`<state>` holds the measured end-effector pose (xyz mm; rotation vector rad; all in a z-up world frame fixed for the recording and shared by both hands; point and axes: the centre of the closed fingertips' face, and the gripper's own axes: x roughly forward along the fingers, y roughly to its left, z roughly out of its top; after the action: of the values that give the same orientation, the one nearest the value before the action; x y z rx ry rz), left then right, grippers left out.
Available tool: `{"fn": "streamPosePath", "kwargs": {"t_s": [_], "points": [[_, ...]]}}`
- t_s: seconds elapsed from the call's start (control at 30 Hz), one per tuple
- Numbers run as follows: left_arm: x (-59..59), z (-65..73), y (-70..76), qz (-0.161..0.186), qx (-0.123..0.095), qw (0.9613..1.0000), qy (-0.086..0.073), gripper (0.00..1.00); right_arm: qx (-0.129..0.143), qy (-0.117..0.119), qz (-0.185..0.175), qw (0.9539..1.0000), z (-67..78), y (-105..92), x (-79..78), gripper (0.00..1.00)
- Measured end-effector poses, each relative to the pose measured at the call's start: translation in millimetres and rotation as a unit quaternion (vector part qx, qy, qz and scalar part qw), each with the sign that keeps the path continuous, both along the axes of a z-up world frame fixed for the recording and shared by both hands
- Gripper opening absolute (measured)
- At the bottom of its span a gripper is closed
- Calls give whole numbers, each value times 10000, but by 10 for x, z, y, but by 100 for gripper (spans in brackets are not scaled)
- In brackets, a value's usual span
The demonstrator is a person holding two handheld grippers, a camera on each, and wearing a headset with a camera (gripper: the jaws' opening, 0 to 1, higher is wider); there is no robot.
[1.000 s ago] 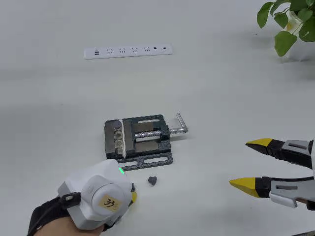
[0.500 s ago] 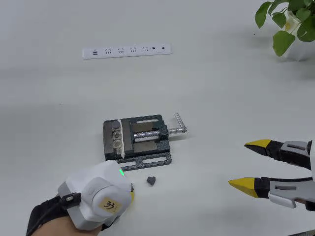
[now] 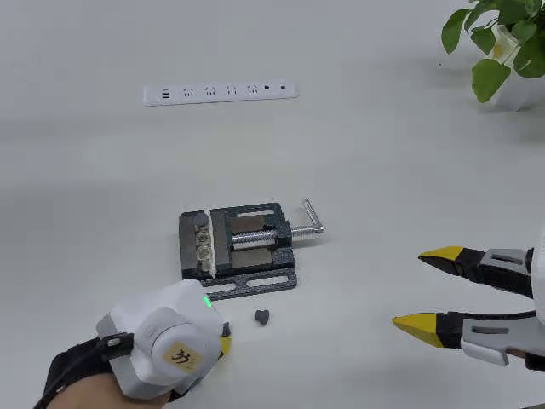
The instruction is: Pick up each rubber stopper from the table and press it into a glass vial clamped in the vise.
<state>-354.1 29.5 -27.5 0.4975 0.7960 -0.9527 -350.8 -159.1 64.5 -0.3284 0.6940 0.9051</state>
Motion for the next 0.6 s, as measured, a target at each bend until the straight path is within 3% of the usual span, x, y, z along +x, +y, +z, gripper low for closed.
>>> {"fn": "streamPosePath", "kwargs": {"t_s": [0.27, 0.37, 0.43, 0.5, 0.57, 0.6], "points": [[-75, 145, -65, -413, -234, 9988, -146, 7, -10, 18, 86, 10000, 18, 43, -4, 48], [-109, 265, -96, -605, -374, 9972, -221, 7, -5, 30, 133, 9999, 44, 87, -11, 48], [-129, 368, -164, -860, -573, 9941, -322, 7, -9, 57, 192, 9998, 54, 114, -19, 47], [-127, 460, -160, -931, -560, 9933, -406, 7, -10, 90, 272, 9996, 68, 149, -30, 47], [-151, 573, -220, -1155, -742, 9893, -482, 7, 11, 132, 337, 9993, 86, 174, -29, 46], [-140, 603, -205, -1119, -706, 9899, -500, 6, 53, 202, 357, 9991, 97, 195, -39, 45]]}}
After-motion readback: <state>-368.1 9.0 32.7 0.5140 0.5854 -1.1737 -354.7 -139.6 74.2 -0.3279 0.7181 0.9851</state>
